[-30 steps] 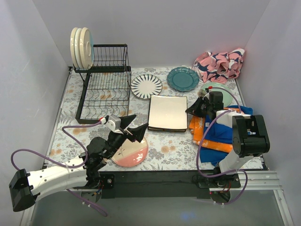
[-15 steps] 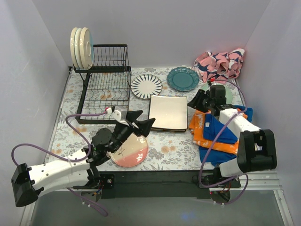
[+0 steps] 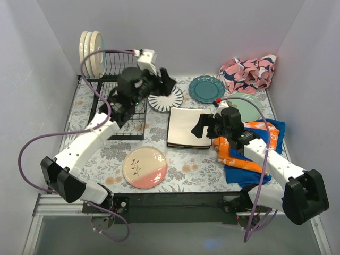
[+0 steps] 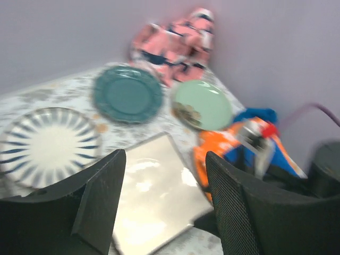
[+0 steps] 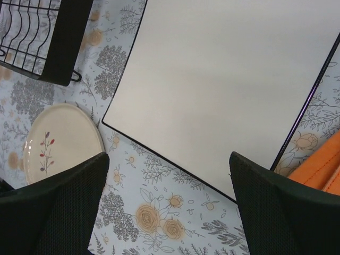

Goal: Unload the plates from the dish rack
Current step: Unload the plate from the dish rack.

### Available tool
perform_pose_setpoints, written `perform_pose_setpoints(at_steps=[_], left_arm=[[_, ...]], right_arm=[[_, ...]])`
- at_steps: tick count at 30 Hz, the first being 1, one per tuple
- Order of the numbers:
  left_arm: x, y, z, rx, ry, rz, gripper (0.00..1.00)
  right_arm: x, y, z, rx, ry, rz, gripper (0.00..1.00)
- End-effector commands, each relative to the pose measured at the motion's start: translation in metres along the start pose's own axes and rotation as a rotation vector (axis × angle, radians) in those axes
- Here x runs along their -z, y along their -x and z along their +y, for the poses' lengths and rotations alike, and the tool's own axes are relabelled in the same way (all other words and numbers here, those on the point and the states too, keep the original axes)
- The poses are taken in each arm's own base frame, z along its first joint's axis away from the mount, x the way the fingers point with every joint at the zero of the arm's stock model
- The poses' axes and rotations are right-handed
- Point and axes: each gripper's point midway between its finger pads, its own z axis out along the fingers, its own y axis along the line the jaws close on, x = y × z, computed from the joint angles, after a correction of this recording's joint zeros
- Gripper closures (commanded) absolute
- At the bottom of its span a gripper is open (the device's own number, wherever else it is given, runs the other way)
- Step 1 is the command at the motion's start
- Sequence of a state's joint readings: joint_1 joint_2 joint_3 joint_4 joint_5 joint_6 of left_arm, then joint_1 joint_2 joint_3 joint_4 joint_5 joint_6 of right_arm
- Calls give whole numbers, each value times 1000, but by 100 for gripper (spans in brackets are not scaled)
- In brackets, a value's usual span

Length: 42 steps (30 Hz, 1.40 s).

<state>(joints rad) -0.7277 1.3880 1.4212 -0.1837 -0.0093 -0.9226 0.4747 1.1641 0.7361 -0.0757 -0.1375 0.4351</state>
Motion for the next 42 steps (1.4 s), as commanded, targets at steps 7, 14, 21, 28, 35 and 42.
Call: perform_pose_setpoints(at_steps=[7, 14, 21, 28, 35, 42], left_arm=[[70, 136, 161, 25, 301, -140, 40], [110, 153, 247, 89, 369, -153, 42], [118, 153, 282, 103, 365, -163, 41], [128, 148, 315, 147, 382, -169, 42], [112, 133, 328, 160, 334, -140, 43], [101, 114, 346, 190, 336, -122, 45]], right_arm=[[27, 25, 40, 90, 152, -144, 3], [25, 19, 40, 91, 163, -153, 4], [21, 16, 39, 94, 155, -140, 4], [17, 14, 40, 99, 152, -126, 4], [11, 9, 40, 99, 147, -107, 4], [10, 9, 41, 107, 147, -101, 5]])
